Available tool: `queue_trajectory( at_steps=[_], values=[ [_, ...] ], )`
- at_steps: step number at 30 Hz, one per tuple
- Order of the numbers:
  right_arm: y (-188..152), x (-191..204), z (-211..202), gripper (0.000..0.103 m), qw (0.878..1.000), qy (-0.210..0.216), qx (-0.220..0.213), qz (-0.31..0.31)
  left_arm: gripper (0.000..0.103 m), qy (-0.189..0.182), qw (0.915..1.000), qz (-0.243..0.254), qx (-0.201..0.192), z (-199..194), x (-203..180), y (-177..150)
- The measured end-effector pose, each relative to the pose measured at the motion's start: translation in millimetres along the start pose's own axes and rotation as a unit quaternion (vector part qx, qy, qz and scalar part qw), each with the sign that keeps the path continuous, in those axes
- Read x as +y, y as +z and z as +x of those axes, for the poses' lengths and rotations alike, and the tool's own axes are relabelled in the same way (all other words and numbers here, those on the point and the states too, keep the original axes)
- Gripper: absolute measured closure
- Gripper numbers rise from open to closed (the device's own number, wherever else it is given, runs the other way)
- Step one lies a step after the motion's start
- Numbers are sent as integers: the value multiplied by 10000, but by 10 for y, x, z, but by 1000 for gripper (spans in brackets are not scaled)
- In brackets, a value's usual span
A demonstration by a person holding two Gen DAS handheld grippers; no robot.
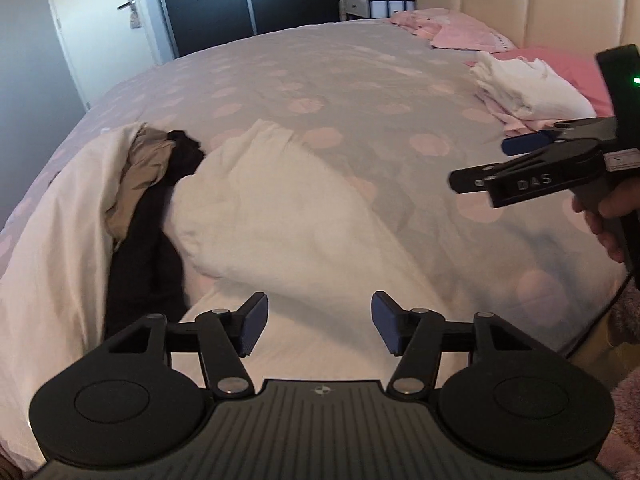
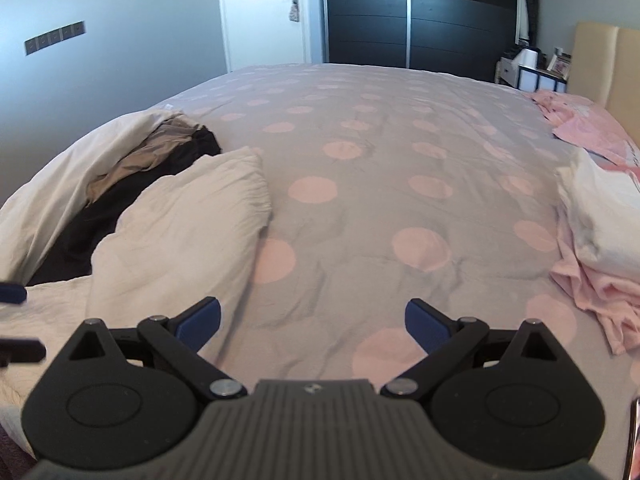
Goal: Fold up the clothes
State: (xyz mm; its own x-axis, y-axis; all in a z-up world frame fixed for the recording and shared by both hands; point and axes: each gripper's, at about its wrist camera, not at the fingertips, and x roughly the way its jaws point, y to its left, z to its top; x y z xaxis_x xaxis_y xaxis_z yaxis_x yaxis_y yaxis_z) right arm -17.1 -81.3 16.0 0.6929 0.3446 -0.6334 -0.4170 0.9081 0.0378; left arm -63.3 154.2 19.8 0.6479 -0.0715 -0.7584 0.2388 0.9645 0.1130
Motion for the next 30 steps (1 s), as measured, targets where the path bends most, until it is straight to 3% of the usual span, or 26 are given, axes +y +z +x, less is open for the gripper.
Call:
queue_trajectory(
  at_steps=[6, 10, 16, 20, 22, 23, 24, 25, 30],
  values=[
    [325, 151, 346, 8, 9989, 325, 234, -242, 42, 833, 9914, -667, 761, 512, 766, -44],
    [554, 279, 708, 15, 9969, 478, 453, -428, 42, 648, 9791, -1352, 1373, 806, 1087, -187],
    [684, 458, 1314, 19, 9917, 737, 966, -430, 43, 604, 9760, -1374, 1579, 944, 1130, -258],
    [731, 551, 1687, 30, 9885, 845, 1224, -288, 62, 451, 9710, -1589, 1726, 1047, 1179, -291],
    [728, 567, 1836, 45, 9853, 958, 1404, -161, 72, 412, 9716, -1579, 1712, 1048, 1173, -287],
    [720, 579, 1888, 61, 9831, 1058, 1491, -108, 76, 387, 9722, -1567, 1697, 1047, 1166, -278],
    [716, 597, 1903, 68, 9823, 1124, 1496, -98, 80, 369, 9723, -1572, 1690, 1048, 1164, -269],
    [715, 618, 1903, 85, 9817, 1181, 1487, -115, 85, 356, 9724, -1577, 1682, 1045, 1153, -262],
    [895, 527, 1495, 93, 9903, 999, 898, -350, 99, 300, 9755, -1498, 1586, 989, 1083, -236]
  ],
)
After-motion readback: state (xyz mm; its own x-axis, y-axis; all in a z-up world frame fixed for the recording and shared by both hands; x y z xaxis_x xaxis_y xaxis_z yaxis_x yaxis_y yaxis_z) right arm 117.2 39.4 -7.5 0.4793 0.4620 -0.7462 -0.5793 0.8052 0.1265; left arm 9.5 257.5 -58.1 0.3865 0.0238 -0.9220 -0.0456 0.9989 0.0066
